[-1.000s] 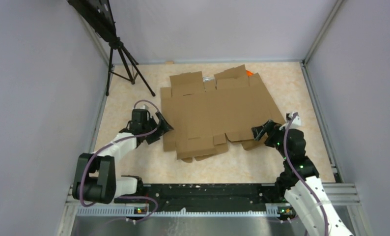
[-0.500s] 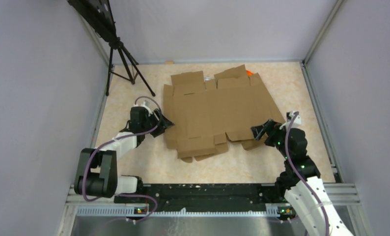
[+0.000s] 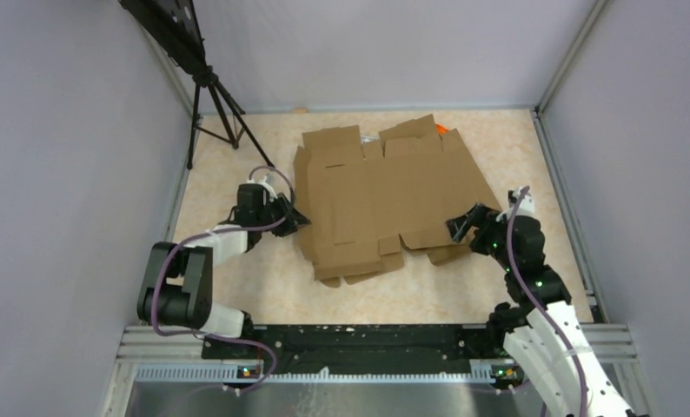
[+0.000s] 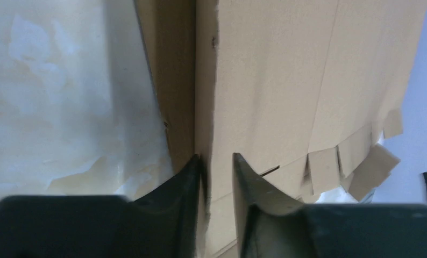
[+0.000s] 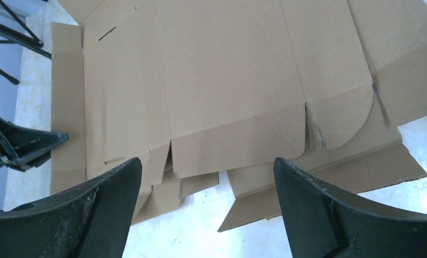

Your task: Fold the paper box

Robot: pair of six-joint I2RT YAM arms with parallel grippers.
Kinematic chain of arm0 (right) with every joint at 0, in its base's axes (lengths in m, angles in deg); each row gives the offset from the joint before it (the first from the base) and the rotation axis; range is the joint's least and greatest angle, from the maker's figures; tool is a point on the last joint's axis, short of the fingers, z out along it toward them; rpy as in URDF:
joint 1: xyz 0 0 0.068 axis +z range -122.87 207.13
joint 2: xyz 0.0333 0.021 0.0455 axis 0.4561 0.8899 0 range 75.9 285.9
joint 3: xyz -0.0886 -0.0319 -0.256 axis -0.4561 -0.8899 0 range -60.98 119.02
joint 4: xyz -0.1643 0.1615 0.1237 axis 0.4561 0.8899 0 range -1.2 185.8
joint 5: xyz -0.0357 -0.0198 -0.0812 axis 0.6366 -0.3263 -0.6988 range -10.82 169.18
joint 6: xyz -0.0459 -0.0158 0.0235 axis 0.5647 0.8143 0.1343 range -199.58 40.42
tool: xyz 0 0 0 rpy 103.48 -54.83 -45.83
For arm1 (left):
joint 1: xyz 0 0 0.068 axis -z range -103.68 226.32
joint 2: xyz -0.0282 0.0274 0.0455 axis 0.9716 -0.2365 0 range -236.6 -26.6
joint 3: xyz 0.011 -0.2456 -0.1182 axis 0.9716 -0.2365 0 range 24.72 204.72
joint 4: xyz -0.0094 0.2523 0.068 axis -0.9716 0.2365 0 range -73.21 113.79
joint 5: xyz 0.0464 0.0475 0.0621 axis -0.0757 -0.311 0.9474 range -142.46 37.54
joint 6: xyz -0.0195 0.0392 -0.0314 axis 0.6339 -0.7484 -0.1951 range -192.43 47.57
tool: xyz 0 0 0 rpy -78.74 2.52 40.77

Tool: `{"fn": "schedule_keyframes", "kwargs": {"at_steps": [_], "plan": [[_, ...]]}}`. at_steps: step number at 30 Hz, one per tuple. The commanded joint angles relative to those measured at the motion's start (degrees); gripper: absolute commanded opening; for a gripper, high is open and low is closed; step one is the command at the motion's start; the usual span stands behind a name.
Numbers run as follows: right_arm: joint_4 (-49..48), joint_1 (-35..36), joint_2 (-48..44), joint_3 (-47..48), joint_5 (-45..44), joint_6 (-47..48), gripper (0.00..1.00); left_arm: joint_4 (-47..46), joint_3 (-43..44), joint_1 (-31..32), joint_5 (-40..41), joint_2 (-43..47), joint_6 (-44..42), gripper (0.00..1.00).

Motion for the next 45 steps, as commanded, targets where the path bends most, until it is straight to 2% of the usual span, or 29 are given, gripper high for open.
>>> {"fn": "schedule_keyframes", "kwargs": {"at_steps": [1, 2, 3, 7, 11, 17, 26, 29, 31, 33, 34, 35, 41, 45], "plan": [[7.8, 0.1, 4.3, 9.5, -5.2, -2.8, 0.91, 1.4, 4.2, 1.4, 1.5, 0.7, -3.5, 0.14], [10.4, 0.1, 5.3, 10.9, -6.8, -4.7, 0.91, 2.1, 4.3, 1.4, 1.7, 1.2, -3.5, 0.05], [13.2, 0.1, 6.1, 12.0, -8.8, -6.4, 0.91, 2.7, 4.4, 1.4, 2.1, 2.5, -3.4, 0.00], [23.7, 0.1, 8.6, 15.0, -16.9, -12.2, 0.86, 4.8, 3.0, 1.3, 6.1, 8.5, -1.8, 0.00], [31.8, 0.0, 9.6, 16.7, -17.9, -16.4, 0.84, 6.1, 0.3, 0.4, 8.7, 14.6, 0.1, 0.00], [28.5, 0.0, 7.8, 9.9, -12.1, -21.1, 0.81, 9.1, -0.8, 0.0, 10.7, 19.7, 0.5, 0.00], [17.0, -0.5, 11.9, 2.4, -14.3, -26.6, 0.69, 21.1, -2.4, -0.9, 24.1, 34.4, 0.7, 0.00], [13.7, -1.2, 13.8, 1.7, -15.7, -27.0, 0.57, 23.1, -3.5, -1.3, 25.1, 37.4, 0.7, 0.00], [12.4, -1.6, 14.7, 1.5, -16.2, -26.7, 0.44, 24.4, -4.0, -1.5, 27.3, 38.4, 0.5, 0.00], [12.1, -2.1, 15.6, 2.3, -17.1, -26.0, 0.27, 25.4, -4.6, -1.7, 27.8, 39.2, 0.5, 0.00], [12.1, -2.3, 15.8, 2.8, -17.9, -25.5, 0.16, 25.7, -5.1, -1.7, 28.0, 39.6, 0.5, 0.00], [12.1, -2.6, 16.0, 3.6, -18.6, -24.8, 0.00, 26.0, -5.5, -1.7, 28.3, 39.9, 0.5, 0.00], [15.8, -3.1, 12.9, 16.9, -27.4, -13.3, 0.00, 26.7, -6.4, -1.9, 28.7, 40.7, -0.1, 0.00], [14.1, -3.1, 10.2, 24.0, -34.0, -6.4, 0.00, 24.6, -6.6, -1.9, 23.4, 39.6, -1.9, 0.00]]}}
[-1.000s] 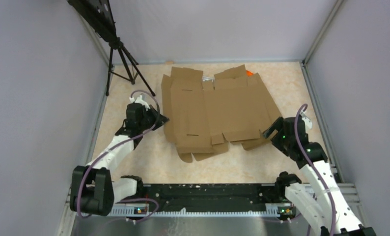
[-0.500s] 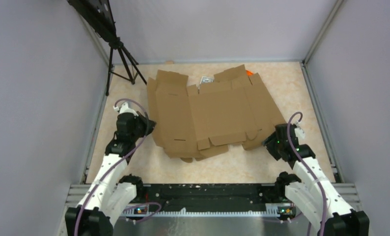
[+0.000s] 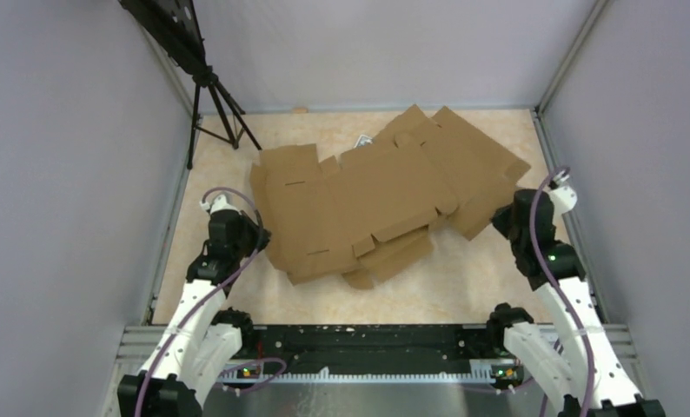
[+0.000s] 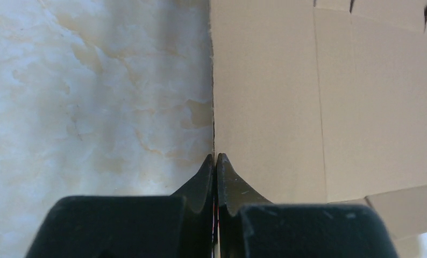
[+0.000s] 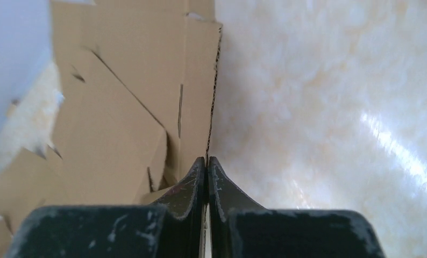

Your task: Fold the paper box

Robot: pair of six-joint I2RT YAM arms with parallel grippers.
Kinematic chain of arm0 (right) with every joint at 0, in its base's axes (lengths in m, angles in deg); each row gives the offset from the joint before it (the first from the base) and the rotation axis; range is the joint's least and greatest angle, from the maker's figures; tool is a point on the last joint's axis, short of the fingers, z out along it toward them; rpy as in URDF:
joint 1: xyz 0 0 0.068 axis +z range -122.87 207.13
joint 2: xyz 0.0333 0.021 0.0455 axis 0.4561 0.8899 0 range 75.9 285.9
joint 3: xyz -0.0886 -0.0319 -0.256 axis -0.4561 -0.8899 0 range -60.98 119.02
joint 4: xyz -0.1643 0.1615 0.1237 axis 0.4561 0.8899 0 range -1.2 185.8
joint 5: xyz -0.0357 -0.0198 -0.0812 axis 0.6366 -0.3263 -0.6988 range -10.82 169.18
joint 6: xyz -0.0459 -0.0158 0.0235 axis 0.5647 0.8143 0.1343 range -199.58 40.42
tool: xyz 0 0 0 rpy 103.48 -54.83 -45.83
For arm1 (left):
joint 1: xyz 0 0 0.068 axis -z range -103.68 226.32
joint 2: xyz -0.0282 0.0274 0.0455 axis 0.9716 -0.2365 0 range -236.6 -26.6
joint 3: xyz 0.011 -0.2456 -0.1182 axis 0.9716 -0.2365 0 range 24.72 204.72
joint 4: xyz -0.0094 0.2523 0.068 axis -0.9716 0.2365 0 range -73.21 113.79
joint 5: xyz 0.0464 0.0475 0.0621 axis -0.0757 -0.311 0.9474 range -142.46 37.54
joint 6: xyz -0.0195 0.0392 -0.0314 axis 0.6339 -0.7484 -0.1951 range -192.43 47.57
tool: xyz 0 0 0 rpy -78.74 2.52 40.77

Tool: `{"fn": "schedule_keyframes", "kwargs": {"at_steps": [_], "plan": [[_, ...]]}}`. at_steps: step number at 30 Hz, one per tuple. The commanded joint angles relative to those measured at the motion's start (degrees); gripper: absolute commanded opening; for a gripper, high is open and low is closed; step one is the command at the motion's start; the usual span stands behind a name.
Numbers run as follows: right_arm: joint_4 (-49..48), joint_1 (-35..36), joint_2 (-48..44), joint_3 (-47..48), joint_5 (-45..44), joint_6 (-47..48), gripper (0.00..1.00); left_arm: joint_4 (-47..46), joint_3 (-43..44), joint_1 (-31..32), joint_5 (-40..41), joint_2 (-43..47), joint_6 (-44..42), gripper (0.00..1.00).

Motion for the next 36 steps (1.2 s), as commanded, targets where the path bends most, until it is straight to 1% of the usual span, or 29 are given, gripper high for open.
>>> {"fn": "schedule_keyframes", "kwargs": {"at_steps": [1, 4, 8, 10, 11, 12, 14, 16, 19, 20, 21, 22, 23, 24, 25, 26, 29, 30, 31, 33, 36], "plan": [[-2.4, -0.6, -2.1, 10.9, -12.2, 9.9, 0.00, -3.8, -0.7, -0.5, -4.5, -0.6, -1.8, 0.00], [-0.2, -1.0, 4.4, 19.4, -16.2, 10.8, 0.00, -6.3, -1.7, -0.2, -7.4, -2.2, -1.7, 0.00], [1.1, -2.9, 13.5, 31.5, -24.0, 13.0, 0.00, -7.3, -2.0, 0.3, -8.0, -3.8, -1.9, 0.00], [1.8, -6.5, 17.5, 36.1, -25.9, 14.2, 0.00, -7.3, -2.0, 0.5, -7.9, -4.0, -2.2, 0.00], [1.8, -9.5, 19.4, 38.4, -25.3, 14.8, 0.00, -7.3, -2.0, 0.5, -7.9, -4.1, -2.3, 0.00], [1.9, -12.8, 21.3, 40.5, -23.1, 15.1, 0.00, -7.3, -2.0, 0.6, -8.1, -4.2, -2.4, 0.00], [1.2, -20.2, 25.9, 45.4, -15.9, 15.7, 0.00, -7.3, -1.9, 0.8, -8.3, -4.3, -2.7, 0.00], [3.0, -25.5, 31.7, 52.4, -11.8, 15.1, 0.00, -7.1, -1.9, 1.2, -8.4, -4.7, -3.1, 0.00], [5.7, -28.2, 41.3, 66.2, -6.8, 17.2, 0.00, -6.7, -1.9, 1.4, -8.8, -5.1, -3.7, 0.00], [6.4, -28.3, 44.5, 71.2, -4.1, 18.9, 0.00, -6.5, -1.9, 1.4, -8.9, -5.3, -3.8, 0.00], [7.0, -28.4, 49.1, 76.5, 0.6, 21.5, 0.00, -6.5, -2.0, 1.4, -8.9, -5.3, -3.9, 0.00], [7.9, -28.3, 52.3, 81.1, 6.0, 23.8, 0.04, -6.5, -2.1, 1.5, -8.9, -5.4, -4.1, 0.00], [9.2, -28.3, 55.2, 86.0, 10.4, 26.0, 0.17, -6.4, -2.0, 1.5, -8.9, -5.4, -4.2, 0.00], [10.6, -28.4, 57.5, 90.0, 13.8, 26.9, 0.36, -6.4, -2.0, 1.6, -8.8, -5.4, -4.3, 0.00], [11.7, -28.3, 58.7, 92.8, 15.4, 27.1, 0.62, -6.4, -2.1, 1.7, -8.8, -5.4, -4.3, 0.00], [12.1, -28.3, 59.0, 93.8, 16.3, 26.9, 0.76, -6.5, -2.2, 1.8, -8.7, -5.5, -4.3, 0.00], [11.8, -28.2, 55.1, 89.8, 16.2, 26.8, 0.94, -6.6, -2.1, 2.0, -8.6, -5.4, -4.2, 0.00], [11.1, -28.2, 52.8, 87.0, 15.8, 26.6, 0.97, -6.6, -2.0, 2.1, -8.7, -5.3, -4.1, 0.00], [10.3, -28.2, 50.5, 83.6, 15.9, 26.0, 0.98, -6.8, -2.0, 2.1, -9.0, -5.1, -4.0, 0.00], [9.1, -28.2, 44.9, 74.7, 19.0, 24.0, 0.98, -7.0, -1.9, 2.2, -9.4, -5.2, -3.9, 0.00], [4.3, -28.0, 34.4, 58.3, 23.2, 19.4, 0.99, -7.1, -1.6, 2.5, -8.9, -5.4, -4.1, 0.00]]}}
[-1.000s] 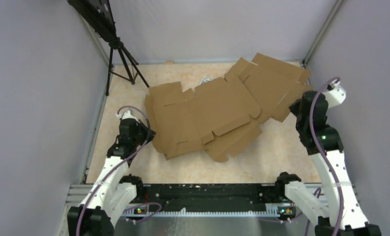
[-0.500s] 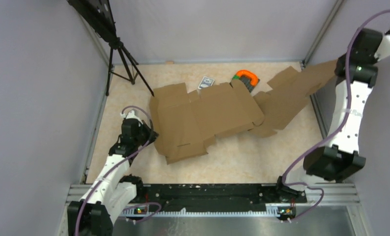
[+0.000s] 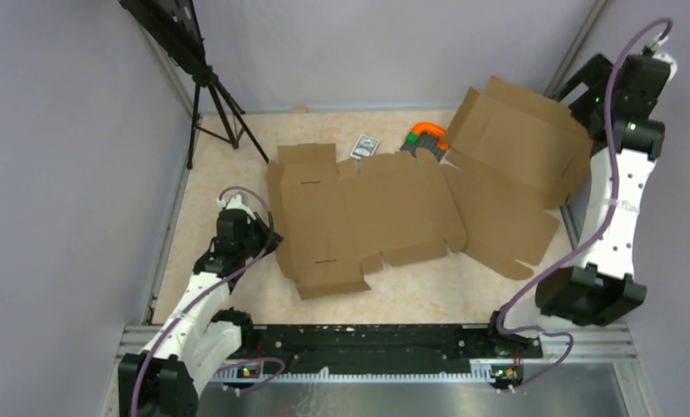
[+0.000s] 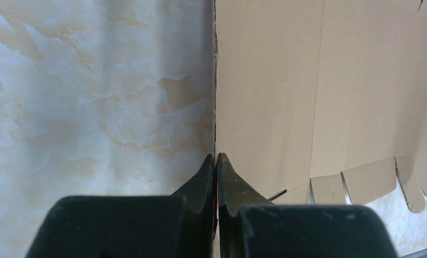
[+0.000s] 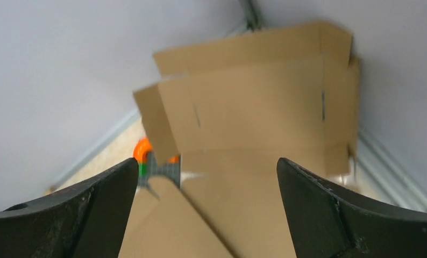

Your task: Fold the paper box

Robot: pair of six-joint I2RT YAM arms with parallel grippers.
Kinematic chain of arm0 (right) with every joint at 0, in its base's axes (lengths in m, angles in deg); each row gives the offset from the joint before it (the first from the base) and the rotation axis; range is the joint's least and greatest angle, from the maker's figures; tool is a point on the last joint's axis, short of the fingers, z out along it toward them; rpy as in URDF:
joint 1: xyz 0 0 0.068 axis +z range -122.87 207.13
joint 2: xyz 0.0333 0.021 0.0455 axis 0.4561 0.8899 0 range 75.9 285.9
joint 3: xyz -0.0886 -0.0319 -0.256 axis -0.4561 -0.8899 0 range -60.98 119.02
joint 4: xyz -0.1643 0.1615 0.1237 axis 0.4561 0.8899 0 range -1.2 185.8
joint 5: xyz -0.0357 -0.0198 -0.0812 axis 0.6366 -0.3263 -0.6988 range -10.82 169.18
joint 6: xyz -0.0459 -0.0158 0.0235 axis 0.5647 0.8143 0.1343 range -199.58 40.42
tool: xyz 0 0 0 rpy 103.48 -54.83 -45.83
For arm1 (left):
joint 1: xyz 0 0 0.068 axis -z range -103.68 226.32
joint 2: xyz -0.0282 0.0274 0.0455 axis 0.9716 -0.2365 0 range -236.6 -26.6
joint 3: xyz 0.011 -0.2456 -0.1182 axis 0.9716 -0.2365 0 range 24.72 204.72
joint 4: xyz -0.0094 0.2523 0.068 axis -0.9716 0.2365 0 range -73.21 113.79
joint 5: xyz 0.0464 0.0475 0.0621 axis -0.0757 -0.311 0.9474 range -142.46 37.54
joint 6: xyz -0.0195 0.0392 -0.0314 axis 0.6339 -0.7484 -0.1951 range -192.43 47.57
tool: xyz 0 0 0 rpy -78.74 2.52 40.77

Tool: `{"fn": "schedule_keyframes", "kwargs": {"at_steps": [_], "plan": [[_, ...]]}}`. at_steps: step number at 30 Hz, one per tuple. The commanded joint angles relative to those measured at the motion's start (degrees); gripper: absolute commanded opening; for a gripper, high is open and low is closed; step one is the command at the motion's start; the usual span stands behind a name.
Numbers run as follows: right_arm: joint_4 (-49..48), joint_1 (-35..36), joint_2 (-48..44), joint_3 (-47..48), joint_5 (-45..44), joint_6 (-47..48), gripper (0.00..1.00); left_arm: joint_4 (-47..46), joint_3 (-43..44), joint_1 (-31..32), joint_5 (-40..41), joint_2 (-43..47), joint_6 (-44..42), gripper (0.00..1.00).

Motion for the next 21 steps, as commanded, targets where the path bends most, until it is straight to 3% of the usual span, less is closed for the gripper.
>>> {"fn": "schedule_keyframes", "kwargs": {"at_steps": [1, 8, 11, 15, 21], "plan": [[-6.6, 0.5, -17.6, -18.6, 6.9, -5.8, 0.99, -2.5, 0.5, 0.6, -0.5, -0.3, -0.8, 0.00], [-18.3, 3.4, -33.6, -47.3, 12.7, -9.6, 0.95, -3.5, 1.5, 1.2, -1.8, -1.8, -1.7, 0.00], [-20.2, 6.6, -33.2, -54.7, 17.7, -10.1, 0.89, -3.2, 2.1, 1.3, -2.5, -1.8, -2.3, 0.00], [-26.6, 9.9, -33.6, -65.7, 22.7, -11.4, 0.91, -1.9, 3.0, 1.3, -3.0, -2.4, -2.9, 0.00], [-33.2, 10.8, -27.0, -69.7, 23.8, -6.4, 0.93, -2.0, 2.2, 1.2, -0.5, -6.0, -2.1, 0.00]]}}
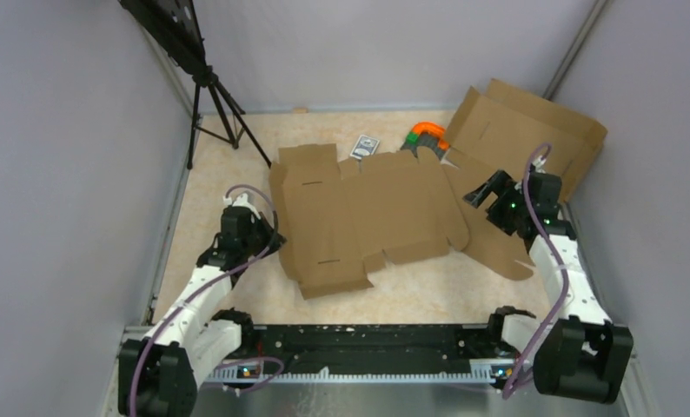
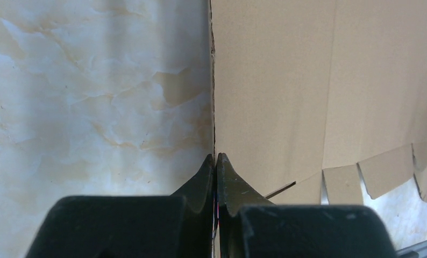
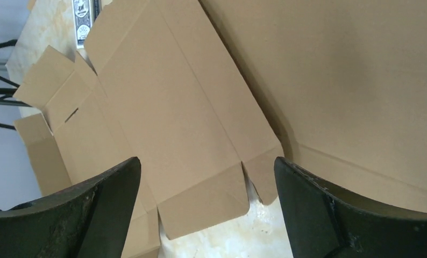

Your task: Fold the paper box

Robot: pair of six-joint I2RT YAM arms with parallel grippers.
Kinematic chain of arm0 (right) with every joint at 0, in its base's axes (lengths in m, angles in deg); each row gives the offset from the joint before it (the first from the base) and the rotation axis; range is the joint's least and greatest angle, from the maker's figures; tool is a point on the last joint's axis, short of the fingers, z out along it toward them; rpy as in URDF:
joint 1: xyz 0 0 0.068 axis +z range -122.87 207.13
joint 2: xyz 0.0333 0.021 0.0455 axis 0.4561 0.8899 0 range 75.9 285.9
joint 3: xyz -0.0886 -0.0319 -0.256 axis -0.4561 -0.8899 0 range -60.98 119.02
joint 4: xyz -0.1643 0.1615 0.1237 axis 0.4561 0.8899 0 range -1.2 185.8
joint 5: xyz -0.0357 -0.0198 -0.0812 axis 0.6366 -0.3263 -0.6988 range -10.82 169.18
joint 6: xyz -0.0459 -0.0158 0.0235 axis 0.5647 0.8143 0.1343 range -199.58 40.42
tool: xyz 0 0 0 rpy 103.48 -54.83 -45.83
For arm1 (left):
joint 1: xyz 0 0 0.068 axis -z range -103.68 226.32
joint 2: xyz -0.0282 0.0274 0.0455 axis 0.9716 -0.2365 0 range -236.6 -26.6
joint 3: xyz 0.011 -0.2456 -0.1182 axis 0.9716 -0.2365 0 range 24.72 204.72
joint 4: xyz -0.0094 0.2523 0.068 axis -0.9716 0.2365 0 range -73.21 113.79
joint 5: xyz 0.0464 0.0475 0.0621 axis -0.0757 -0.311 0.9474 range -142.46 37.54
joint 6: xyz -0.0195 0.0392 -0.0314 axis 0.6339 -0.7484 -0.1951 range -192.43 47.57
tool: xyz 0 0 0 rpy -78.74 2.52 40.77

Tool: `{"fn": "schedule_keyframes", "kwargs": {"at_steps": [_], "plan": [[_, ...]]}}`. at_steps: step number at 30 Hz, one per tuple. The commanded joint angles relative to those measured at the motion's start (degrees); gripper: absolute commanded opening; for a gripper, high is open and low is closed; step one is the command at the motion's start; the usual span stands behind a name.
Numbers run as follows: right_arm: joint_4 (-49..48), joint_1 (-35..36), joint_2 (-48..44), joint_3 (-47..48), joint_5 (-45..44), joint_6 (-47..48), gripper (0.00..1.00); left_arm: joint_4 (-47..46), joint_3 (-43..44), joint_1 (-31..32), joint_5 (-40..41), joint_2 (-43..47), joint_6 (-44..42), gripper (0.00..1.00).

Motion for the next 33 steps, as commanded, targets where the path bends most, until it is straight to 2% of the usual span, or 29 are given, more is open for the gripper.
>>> {"fn": "schedule_keyframes", "kwargs": {"at_steps": [1, 4, 8, 18, 24, 33], "plan": [[-11.4, 0.3, 6.2, 0.8, 5.0, 3.8, 0.93, -1.7, 1.4, 0.1, 0.9, -3.9, -0.3, 0.00], [-14.3, 0.3, 12.6, 0.6, 9.8, 6.3, 0.89, -1.9, 1.4, -0.2, 0.6, -6.3, -0.2, 0.00], [-16.9, 0.4, 20.1, 0.6, 11.4, 7.5, 0.88, -3.2, 1.0, -0.4, 0.8, -6.9, -0.4, 0.00], [-21.5, 2.9, 30.3, 1.7, 9.5, 7.4, 0.86, -3.5, 1.3, -0.9, 1.3, -8.1, -2.7, 0.00], [-24.3, 2.9, 31.1, 1.6, 16.9, 6.3, 0.67, -5.5, 1.5, -0.9, 0.1, -8.5, -3.8, 0.00], [-22.6, 3.3, 19.3, -1.7, 20.9, 8.4, 0.36, -7.2, 2.2, -0.9, -3.7, -11.1, -5.2, 0.00]]}}
